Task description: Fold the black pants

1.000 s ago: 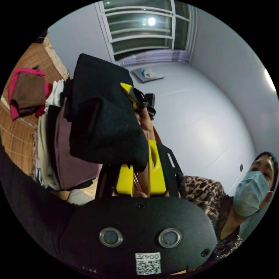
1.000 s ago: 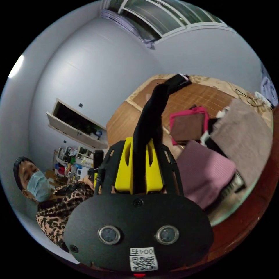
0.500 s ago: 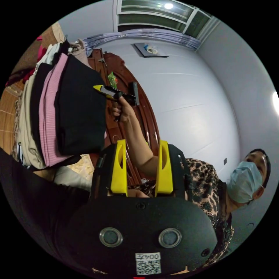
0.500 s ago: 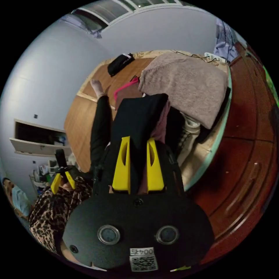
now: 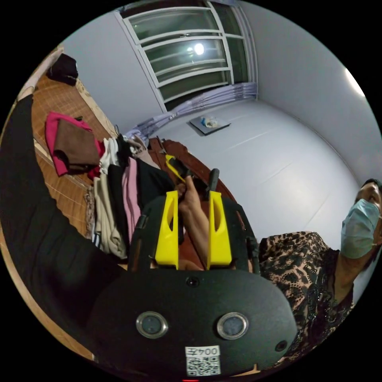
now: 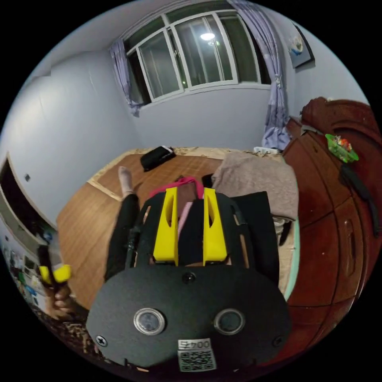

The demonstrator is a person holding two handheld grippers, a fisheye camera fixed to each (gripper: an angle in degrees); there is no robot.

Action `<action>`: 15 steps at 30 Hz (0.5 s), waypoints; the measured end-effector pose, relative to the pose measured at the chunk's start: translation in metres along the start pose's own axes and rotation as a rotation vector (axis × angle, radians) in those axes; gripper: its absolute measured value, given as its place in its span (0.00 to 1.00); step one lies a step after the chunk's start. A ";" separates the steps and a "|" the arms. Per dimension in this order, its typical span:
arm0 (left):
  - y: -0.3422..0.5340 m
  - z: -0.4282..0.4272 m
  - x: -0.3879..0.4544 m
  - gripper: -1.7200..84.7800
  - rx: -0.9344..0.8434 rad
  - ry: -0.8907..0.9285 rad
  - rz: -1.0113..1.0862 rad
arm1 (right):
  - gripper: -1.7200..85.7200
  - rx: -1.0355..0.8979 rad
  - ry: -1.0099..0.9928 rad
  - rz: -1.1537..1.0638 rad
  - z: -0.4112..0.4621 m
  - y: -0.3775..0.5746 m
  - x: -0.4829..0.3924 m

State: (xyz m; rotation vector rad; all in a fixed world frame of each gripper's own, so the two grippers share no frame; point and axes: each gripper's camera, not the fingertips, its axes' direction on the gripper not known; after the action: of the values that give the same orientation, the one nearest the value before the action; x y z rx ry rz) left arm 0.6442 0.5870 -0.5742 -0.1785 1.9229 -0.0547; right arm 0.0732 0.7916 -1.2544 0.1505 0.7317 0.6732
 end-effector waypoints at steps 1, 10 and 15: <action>-0.001 -0.004 -0.007 0.14 0.021 -0.017 -0.006 | 0.14 -0.016 0.006 -0.003 0.006 0.003 0.012; -0.016 -0.010 -0.057 0.14 0.097 -0.055 -0.084 | 0.08 -0.030 -0.129 0.060 0.037 0.016 0.122; -0.026 -0.010 -0.069 0.15 0.127 -0.043 -0.080 | 0.09 -0.027 -0.069 0.007 0.036 0.017 0.123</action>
State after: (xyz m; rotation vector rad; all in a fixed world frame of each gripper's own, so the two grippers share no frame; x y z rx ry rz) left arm 0.6610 0.5712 -0.5030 -0.1701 1.8624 -0.2239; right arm 0.1559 0.8840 -1.2912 0.1505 0.6560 0.6808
